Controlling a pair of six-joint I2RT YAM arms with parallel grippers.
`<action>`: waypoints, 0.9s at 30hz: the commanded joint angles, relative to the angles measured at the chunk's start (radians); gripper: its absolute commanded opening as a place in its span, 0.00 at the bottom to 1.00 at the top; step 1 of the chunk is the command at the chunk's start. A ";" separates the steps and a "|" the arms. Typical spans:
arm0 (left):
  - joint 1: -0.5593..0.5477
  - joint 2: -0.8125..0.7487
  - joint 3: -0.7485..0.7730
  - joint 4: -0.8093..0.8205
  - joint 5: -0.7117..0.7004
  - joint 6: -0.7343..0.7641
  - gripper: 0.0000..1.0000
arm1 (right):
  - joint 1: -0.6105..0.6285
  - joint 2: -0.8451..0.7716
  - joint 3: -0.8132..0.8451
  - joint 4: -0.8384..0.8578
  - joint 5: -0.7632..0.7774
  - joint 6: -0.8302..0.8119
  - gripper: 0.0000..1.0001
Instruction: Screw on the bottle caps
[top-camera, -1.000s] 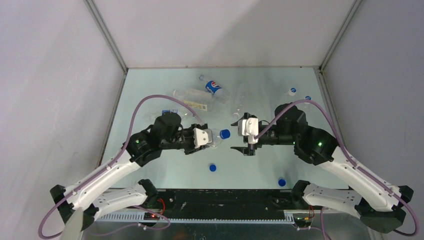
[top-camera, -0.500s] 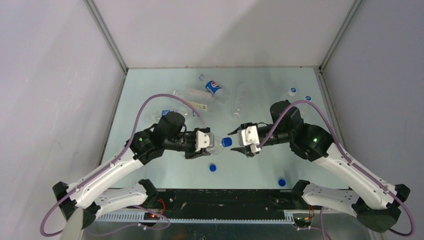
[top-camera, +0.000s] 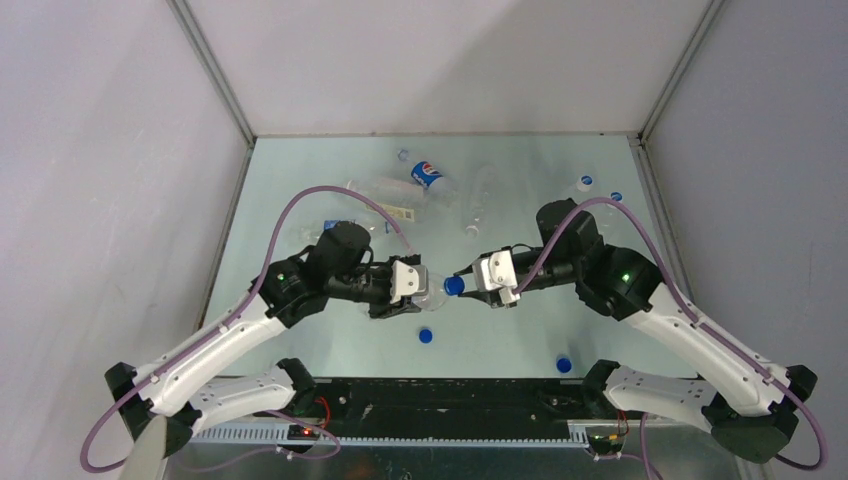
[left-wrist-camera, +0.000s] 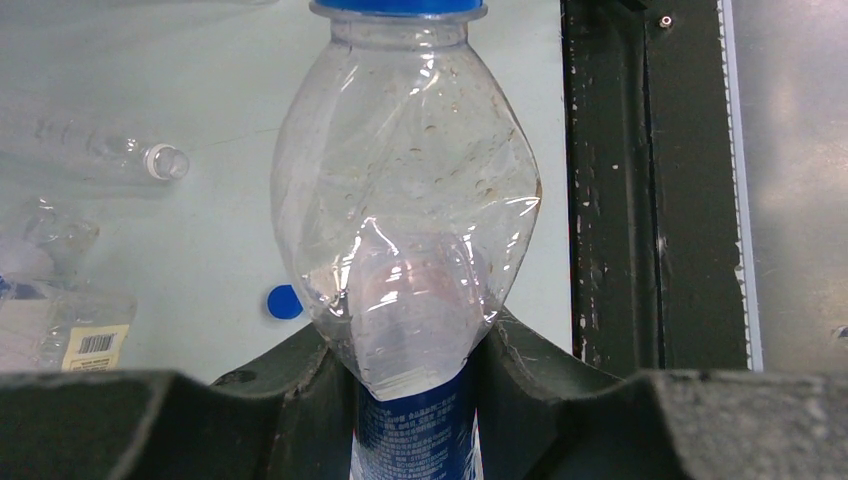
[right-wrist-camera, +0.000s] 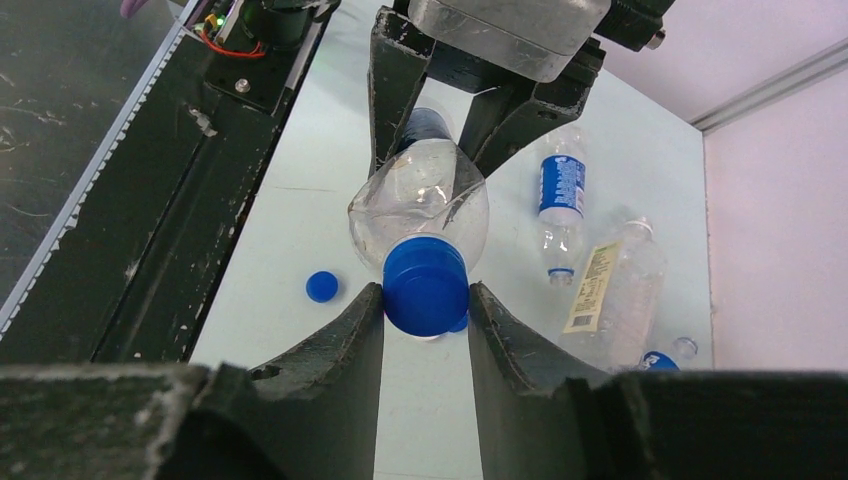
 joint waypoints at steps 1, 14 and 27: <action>0.007 0.001 0.052 0.033 0.036 -0.006 0.16 | 0.003 0.016 0.017 0.007 -0.024 0.022 0.32; -0.102 -0.109 -0.097 0.387 -0.447 -0.086 0.16 | 0.016 0.108 0.016 0.210 0.319 0.868 0.00; -0.389 -0.046 -0.277 0.743 -1.183 0.113 0.14 | 0.013 0.096 -0.137 0.409 0.572 1.621 0.04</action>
